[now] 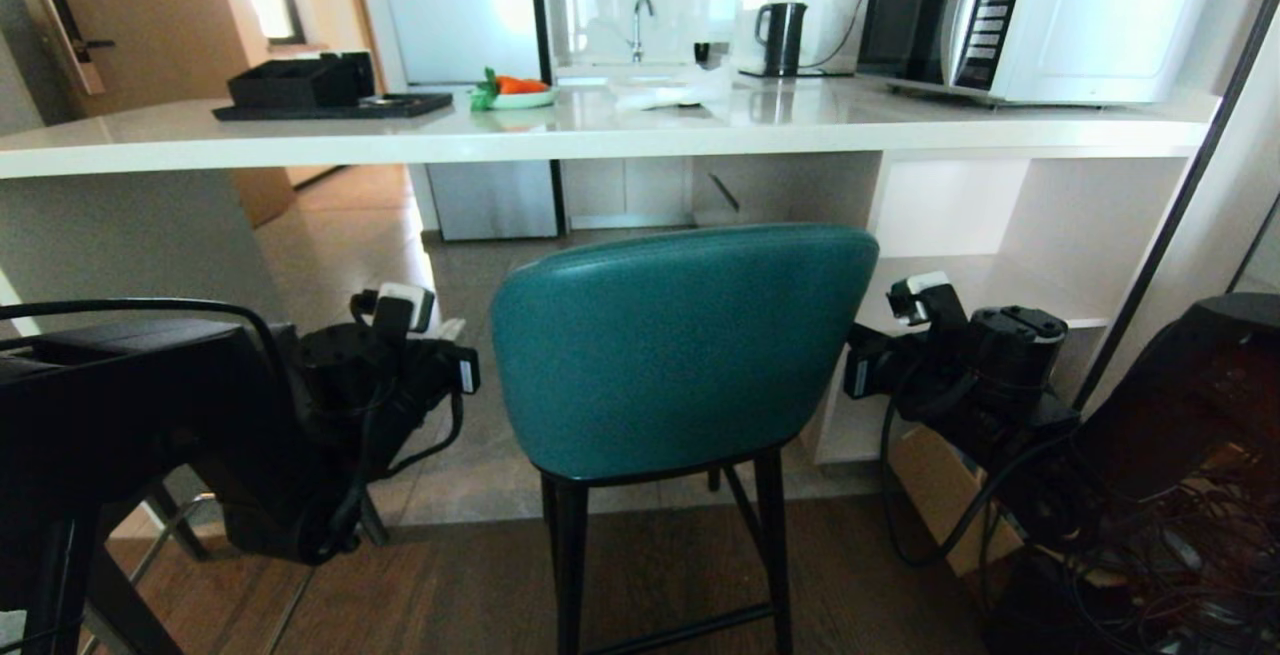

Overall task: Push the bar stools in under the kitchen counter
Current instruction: Push the blue chair back under the dining table

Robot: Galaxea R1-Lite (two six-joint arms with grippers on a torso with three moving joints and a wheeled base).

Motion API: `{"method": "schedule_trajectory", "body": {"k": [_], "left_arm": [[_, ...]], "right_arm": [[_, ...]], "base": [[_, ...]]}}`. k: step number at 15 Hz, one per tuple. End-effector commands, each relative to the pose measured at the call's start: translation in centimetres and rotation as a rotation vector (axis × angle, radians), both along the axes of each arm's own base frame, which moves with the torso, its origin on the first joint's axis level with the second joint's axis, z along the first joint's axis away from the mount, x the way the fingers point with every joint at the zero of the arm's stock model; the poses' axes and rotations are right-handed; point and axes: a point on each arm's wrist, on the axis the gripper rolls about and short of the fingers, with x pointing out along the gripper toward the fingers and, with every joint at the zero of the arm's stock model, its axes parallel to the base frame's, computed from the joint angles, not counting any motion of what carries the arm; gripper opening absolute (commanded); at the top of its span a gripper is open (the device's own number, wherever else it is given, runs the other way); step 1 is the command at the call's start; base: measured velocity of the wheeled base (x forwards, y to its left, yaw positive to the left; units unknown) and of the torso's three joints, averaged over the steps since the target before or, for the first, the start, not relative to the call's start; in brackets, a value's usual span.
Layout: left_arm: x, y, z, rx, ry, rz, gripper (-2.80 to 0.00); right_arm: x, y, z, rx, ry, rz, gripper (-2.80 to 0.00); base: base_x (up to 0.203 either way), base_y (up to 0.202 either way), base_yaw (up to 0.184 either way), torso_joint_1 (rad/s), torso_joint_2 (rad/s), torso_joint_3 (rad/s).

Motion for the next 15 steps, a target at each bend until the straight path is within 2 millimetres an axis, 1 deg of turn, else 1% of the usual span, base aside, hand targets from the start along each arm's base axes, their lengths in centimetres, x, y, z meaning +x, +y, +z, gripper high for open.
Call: {"method": "schedule_trajectory", "body": {"k": [1, 4, 6, 7, 10, 11, 13, 15], "left_arm": [[-1.6, -1.7, -0.6, 0.006, 0.031, -0.048, -2.8], [-3.3, -4.0, -1.1, 0.017, 0.067, -0.102, -2.8], [-4.6, -5.4, -0.4, 0.013, 0.061, -0.102, -2.8], [-4.7, -5.9, -0.1, 0.006, 0.049, -0.077, -2.8], [-4.2, -6.9, 0.0, -0.004, 0.029, -0.068, -2.8], [-3.9, -7.0, 0.2, -0.01, 0.014, -0.067, -2.8], [-3.0, -6.9, 1.1, -0.026, -0.03, -0.056, -2.8], [-1.7, -6.1, 1.4, -0.026, -0.043, -0.028, -2.8]], "right_arm": [[0.0, -0.3, -0.3, -0.002, 0.002, -0.006, -2.8], [0.0, -0.2, -0.2, -0.003, -0.002, -0.005, -2.8], [0.0, -0.2, -0.3, -0.003, 0.0, -0.005, -2.8], [0.0, -0.1, -0.3, -0.003, 0.0, -0.003, -2.8], [-0.1, 0.5, -0.2, -0.002, -0.004, 0.013, -2.8], [-0.1, 0.6, -0.2, -0.002, -0.005, 0.015, -2.8], [-0.1, 0.6, -0.4, -0.004, 0.003, 0.017, -2.8], [0.0, 0.6, -0.5, -0.004, 0.004, 0.016, -2.8]], "base": [[0.0, 0.0, 0.0, 0.0, 0.0, 0.0], [0.0, 0.0, 0.0, 0.0, 0.0, 0.0], [0.0, 0.0, 0.0, 0.0, 0.0, 0.0], [0.0, 0.0, 0.0, 0.0, 0.0, 0.0], [0.0, 0.0, 0.0, 0.0, 0.0, 0.0], [0.0, 0.0, 0.0, 0.0, 0.0, 0.0], [0.0, 0.0, 0.0, 0.0, 0.0, 0.0], [0.0, 0.0, 0.0, 0.0, 0.0, 0.0]]}}
